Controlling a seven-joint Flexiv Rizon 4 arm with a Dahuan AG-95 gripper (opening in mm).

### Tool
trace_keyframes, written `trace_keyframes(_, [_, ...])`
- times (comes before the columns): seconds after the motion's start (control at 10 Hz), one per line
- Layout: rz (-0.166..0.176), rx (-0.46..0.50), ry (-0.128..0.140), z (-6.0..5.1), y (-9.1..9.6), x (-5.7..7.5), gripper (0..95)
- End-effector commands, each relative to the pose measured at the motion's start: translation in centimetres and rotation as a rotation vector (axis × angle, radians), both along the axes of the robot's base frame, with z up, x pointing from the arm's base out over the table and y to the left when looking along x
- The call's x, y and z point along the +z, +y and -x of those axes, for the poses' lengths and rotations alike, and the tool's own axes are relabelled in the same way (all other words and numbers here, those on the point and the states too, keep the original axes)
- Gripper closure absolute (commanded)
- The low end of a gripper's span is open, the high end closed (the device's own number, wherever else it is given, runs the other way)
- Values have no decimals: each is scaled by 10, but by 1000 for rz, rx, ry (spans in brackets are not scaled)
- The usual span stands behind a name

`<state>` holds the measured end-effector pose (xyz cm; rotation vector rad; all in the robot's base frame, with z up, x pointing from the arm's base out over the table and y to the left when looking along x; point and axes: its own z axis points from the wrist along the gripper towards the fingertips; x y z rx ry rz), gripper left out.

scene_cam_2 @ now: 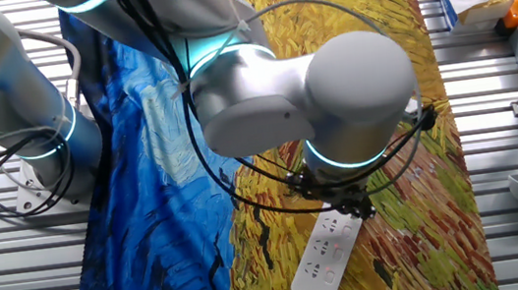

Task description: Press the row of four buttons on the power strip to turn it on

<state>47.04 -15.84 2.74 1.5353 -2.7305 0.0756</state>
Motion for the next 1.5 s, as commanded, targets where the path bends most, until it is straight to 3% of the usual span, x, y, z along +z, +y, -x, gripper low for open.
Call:
trace_keyframes(0.1, [-1,1,7,-3,3,0,0])
trace_keyframes(1.5, [1,33,2,-5,5,-12,0])
